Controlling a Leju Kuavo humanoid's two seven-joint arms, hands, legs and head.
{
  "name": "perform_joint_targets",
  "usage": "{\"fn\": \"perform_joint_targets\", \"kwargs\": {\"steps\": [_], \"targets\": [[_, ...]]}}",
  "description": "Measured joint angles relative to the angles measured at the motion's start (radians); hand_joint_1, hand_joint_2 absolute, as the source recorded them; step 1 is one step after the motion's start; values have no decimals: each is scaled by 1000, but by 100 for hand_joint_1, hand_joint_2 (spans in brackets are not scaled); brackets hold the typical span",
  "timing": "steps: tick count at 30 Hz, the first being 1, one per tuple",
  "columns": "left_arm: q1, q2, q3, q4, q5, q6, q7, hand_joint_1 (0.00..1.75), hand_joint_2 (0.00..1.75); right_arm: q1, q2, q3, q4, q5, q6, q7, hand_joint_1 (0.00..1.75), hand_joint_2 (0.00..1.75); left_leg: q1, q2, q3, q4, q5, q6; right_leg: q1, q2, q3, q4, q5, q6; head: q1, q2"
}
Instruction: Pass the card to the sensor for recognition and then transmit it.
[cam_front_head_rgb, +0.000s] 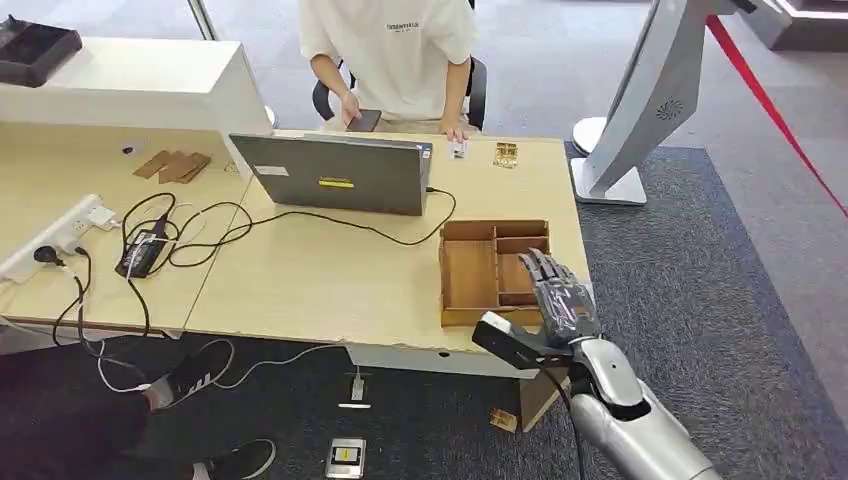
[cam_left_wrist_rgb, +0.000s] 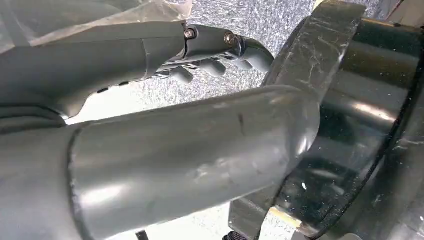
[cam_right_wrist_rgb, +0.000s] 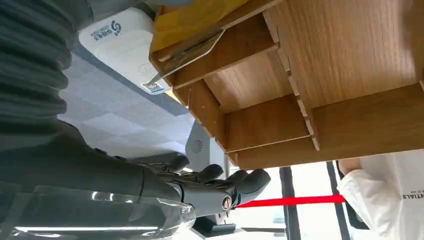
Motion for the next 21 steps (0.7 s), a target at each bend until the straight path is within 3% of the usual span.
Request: {"fn": "perform_joint_targets", "kwargs": {"steps": [21], "targets": [[0,0,0,0,-4,0,0,0,0,-35,8,23,58,-33,-11,-16,0,175,0,0,0,0,0,0,0,0,0,0,0,0,0,0]]}}
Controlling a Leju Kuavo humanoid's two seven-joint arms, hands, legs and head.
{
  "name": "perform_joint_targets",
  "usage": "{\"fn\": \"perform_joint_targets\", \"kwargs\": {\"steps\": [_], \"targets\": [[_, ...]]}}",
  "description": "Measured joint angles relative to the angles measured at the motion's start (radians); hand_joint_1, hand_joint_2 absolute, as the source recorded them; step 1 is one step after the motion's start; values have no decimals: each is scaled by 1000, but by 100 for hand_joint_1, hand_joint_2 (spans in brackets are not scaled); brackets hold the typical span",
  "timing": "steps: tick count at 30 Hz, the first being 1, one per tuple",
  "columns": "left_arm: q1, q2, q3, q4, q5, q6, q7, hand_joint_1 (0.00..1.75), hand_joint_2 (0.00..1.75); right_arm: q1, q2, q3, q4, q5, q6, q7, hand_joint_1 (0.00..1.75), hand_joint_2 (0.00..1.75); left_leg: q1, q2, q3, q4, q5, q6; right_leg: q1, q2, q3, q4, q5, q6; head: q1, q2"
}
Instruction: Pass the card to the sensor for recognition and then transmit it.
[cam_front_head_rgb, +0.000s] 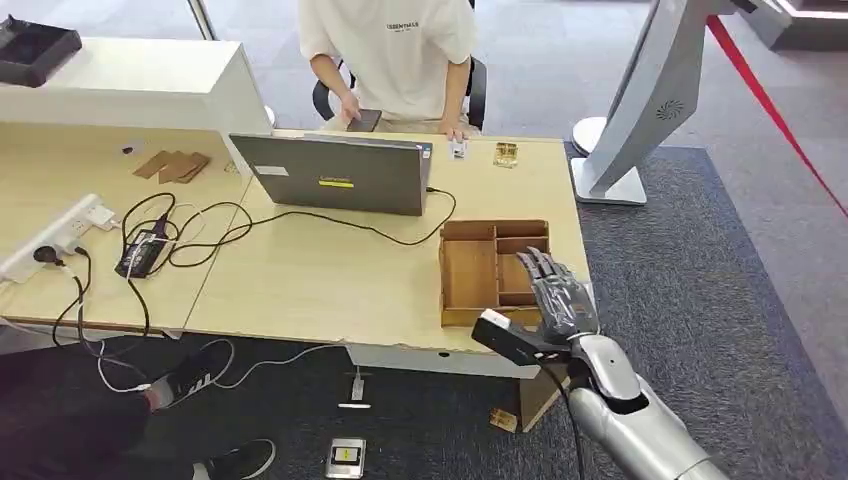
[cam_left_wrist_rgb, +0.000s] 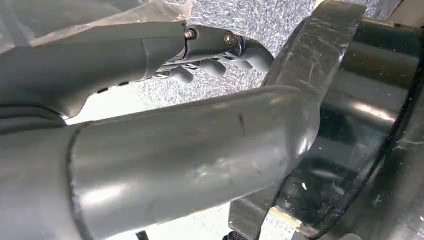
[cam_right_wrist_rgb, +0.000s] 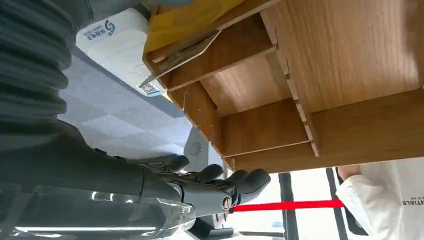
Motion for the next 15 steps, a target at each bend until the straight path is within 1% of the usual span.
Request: {"fn": "perform_joint_targets", "kwargs": {"steps": [15], "targets": [[-1,0,0,0,-3,0,2,0,0,-6,1,1,51,-26,-20,1,0,175,0,0,0,0,0,0,0,0,0,0,0,0,0,0]]}}
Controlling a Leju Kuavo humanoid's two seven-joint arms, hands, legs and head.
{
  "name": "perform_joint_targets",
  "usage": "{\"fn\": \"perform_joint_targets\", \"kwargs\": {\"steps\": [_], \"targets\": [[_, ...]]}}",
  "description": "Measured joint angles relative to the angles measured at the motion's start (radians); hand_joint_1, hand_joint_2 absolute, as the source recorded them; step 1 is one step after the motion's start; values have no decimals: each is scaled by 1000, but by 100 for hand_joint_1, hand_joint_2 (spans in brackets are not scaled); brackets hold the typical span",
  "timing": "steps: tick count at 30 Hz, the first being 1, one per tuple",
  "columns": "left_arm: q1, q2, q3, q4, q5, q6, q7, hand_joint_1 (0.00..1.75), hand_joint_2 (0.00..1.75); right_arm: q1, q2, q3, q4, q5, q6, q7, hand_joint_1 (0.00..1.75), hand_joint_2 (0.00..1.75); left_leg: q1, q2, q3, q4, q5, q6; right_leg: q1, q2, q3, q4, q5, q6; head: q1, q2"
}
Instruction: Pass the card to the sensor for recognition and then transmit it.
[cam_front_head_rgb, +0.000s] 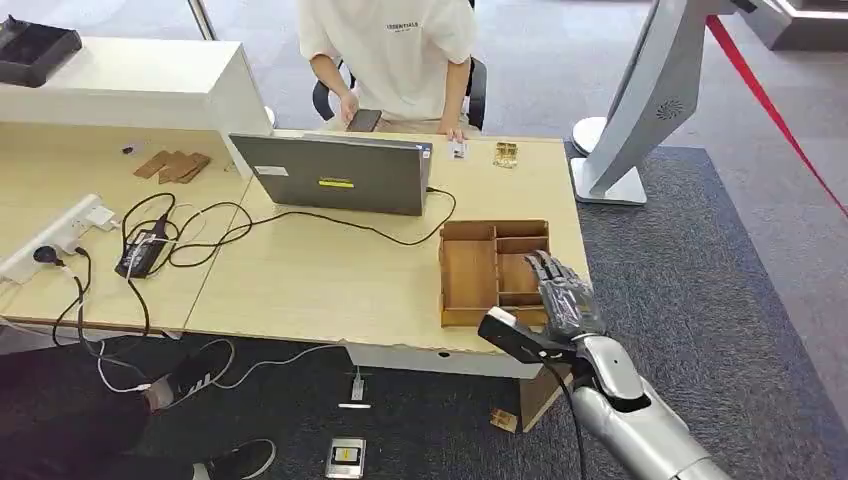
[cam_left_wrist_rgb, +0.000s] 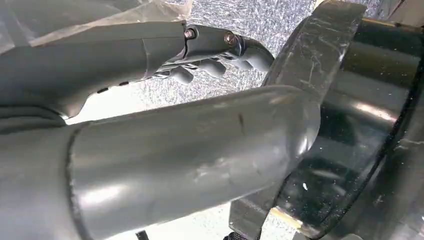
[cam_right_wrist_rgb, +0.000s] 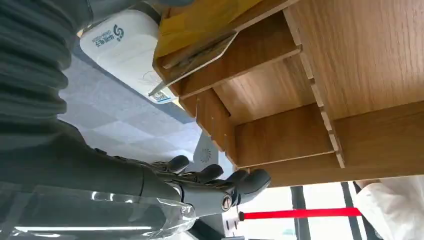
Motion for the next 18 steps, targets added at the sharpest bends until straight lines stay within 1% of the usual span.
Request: {"fn": "perform_joint_targets", "kwargs": {"steps": [11,17,18], "targets": [[0,0,0,0,1,0,-3,0,0,0,0,0,42,-12,-12,-1,0,175,0,0,0,0,0,0,0,0,0,0,0,0,0,0],[-1,0,0,0,0,0,0,0,0,0,5,-1,64,-12,-21,-18,0,175,0,0,0,0,0,0,0,0,0,0,0,0,0,0],[-1,0,0,0,0,0,0,0,0,0,5,-1,67,-12,-20,-18,3,175,0,0,0,0,0,0,0,0,0,0,0,0,0,0]]}}
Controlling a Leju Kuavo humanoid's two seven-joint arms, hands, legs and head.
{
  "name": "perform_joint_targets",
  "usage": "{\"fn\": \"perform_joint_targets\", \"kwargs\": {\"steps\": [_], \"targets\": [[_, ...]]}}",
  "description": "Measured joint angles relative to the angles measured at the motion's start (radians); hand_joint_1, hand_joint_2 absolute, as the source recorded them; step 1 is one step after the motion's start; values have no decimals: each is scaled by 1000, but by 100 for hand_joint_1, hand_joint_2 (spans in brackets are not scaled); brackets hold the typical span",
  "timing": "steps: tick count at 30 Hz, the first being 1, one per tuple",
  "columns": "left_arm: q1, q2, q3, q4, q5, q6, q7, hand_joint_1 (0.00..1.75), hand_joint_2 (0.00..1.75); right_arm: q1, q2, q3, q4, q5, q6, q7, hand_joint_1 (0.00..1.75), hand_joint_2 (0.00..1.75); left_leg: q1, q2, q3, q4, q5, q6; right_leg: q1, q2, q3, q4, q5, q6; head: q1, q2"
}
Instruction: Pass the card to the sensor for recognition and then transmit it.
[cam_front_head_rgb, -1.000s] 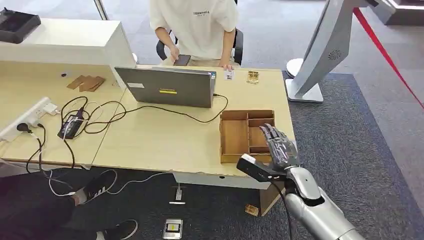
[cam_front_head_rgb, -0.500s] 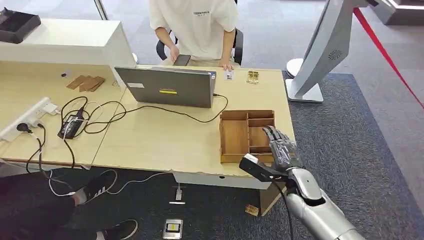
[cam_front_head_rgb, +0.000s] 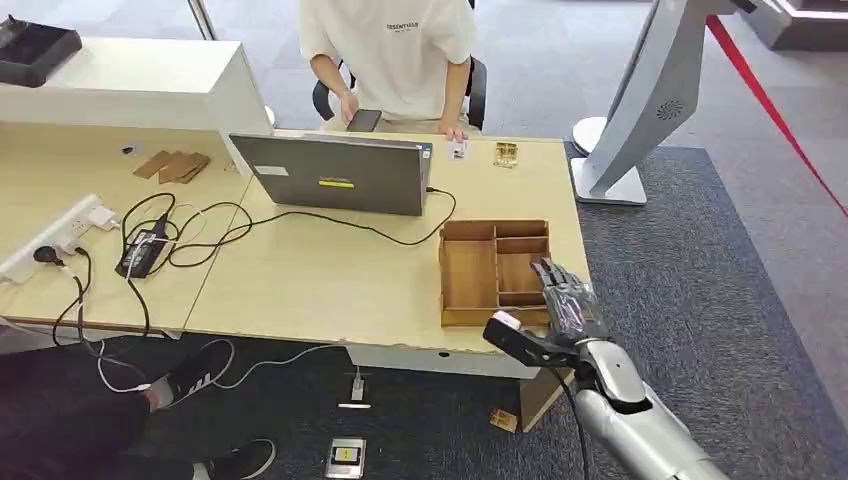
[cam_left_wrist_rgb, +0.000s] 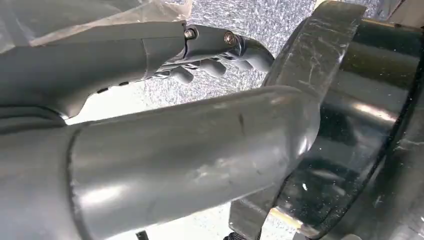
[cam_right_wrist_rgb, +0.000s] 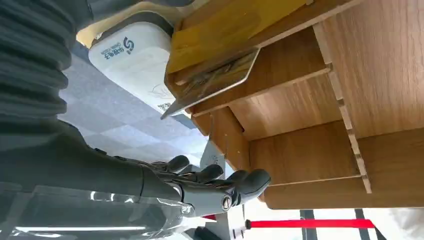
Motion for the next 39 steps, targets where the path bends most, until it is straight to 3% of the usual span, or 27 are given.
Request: {"fn": "perform_joint_targets", "kwargs": {"steps": [1,2,4,5,26,27,28,39], "targets": [[0,0,0,0,0,0,0,0,0,0,0,0,3,0,0,-2,51,175,0,0,0,0,0,0,0,0,0,0,0,0,0,0],[0,0,0,0,0,0,0,0,0,0,2,0,6,0,0,-5,49,175,0,0,0,0,0,0,0,0,0,0,0,0,0,0],[0,0,0,0,0,0,0,0,0,0,3,0,11,0,0,-11,10,175,0,0,0,0,0,0,0,0,0,0,0,0,0,0],[0,0,0,0,0,0,0,0,0,0,5,0,13,0,0,-12,2,175,0,0,0,0,0,0,0,0,0,0,0,0,0,0],[-1,0,0,0,-5,0,0,0,0,-8,19,0,19,2,-20,-19,0,175,0,0,0,0,0,0,0,0,0,0,0,0,0,0],[-1,0,0,0,-6,0,0,0,0,-8,19,0,19,2,-19,-17,152,175,0,0,0,0,0,0,0,0,0,0,0,0,0,0],[-1,0,0,0,-6,0,0,0,0,-8,19,0,19,2,-19,-16,171,175,0,0,0,0,0,0,0,0,0,0,0,0,0,0],[1,-1,-3,0,-5,0,0,0,0,-8,19,0,19,-11,22,-9,175,175,0,0,0,0,0,0,0,0,0,0,0,0,0,0]]}}
